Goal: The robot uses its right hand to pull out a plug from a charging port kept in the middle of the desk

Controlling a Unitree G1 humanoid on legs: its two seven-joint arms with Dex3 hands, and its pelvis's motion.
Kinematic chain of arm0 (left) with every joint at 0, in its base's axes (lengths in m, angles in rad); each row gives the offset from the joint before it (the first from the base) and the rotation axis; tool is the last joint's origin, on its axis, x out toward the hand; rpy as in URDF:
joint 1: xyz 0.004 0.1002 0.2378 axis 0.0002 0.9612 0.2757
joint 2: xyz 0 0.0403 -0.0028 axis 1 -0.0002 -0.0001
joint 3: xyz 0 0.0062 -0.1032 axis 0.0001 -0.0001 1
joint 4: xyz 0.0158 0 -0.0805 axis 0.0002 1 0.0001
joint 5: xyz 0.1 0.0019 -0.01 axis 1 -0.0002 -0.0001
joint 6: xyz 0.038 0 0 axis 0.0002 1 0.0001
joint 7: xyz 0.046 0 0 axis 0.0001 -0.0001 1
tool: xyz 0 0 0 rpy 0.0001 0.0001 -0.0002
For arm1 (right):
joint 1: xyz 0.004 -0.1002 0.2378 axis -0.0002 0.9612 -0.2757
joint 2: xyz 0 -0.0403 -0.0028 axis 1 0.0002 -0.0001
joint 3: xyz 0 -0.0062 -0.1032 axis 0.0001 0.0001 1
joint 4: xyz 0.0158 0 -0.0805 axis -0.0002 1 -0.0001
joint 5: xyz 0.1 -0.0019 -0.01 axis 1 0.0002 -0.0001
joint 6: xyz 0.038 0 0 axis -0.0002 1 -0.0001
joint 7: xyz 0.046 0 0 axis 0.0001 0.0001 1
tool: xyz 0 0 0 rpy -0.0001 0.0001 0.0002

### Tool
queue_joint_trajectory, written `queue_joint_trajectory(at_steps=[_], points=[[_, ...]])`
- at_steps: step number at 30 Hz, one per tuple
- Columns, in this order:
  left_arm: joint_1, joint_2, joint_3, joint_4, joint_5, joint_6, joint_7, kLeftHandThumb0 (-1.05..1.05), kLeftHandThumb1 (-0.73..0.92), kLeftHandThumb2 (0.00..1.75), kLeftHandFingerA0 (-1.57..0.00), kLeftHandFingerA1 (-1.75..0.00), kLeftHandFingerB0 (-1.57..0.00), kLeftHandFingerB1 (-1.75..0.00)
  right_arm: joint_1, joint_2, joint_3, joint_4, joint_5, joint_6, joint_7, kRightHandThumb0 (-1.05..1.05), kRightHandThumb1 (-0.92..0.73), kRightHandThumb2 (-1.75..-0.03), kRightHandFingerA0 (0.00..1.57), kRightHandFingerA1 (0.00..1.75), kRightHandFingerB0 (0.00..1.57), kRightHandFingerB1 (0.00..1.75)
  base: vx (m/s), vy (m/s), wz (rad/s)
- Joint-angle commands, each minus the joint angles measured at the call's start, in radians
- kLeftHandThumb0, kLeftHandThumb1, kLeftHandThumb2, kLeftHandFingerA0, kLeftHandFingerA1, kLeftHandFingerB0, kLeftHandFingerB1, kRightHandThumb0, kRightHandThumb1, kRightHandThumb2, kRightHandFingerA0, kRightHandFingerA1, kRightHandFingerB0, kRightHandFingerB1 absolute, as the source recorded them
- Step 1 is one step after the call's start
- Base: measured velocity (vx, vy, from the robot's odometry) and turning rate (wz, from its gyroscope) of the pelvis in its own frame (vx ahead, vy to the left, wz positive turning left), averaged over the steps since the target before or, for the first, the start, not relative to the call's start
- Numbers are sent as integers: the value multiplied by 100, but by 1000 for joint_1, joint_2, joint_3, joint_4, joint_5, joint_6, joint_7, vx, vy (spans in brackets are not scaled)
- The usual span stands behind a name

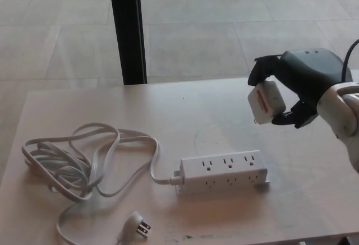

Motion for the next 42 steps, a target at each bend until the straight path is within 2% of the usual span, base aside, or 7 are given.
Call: queue_joint_trajectory(at_steps=[1,6,13,16,17,29,42], points=[[7,8,3,2,-11,-20,-7,-86,92,78,-66,-53,-48,-41,49,-62,-46,-39,28,-22,27,-31,-48,-69,97,175,90,66,0,0,0],[10,7,9,2,-17,-21,-7,-86,92,78,-66,-53,-46,-41,95,-104,-86,-24,55,-36,38,-26,-47,-85,91,175,83,148,0,0,0],[13,4,18,0,-22,-22,-10,-86,92,77,-68,-55,-47,-42,214,-181,-93,27,20,-53,7,-31,-53,-78,90,163,90,77,0,0,0],[14,4,15,-4,-16,-20,-1,-85,92,78,-67,-55,-47,-42,264,-171,-111,69,47,-51,-25,-29,-52,-77,89,175,86,127,0,0,0],[14,4,14,-5,-15,-22,0,-86,92,78,-66,-56,-47,-43,275,-159,-120,86,62,-33,-19,-34,-43,-98,116,129,95,102,0,0,0],[16,3,20,-2,-18,-26,0,-87,92,80,-67,-57,-46,-43,335,-43,-195,235,186,-88,-65,-28,-41,-116,94,150,99,100,0,0,0],[22,-3,30,5,-17,-21,5,-84,92,77,-70,-57,-51,-43,315,-62,-151,190,127,16,-16,-80,-48,-85,68,120,0,8,0,0,0]])
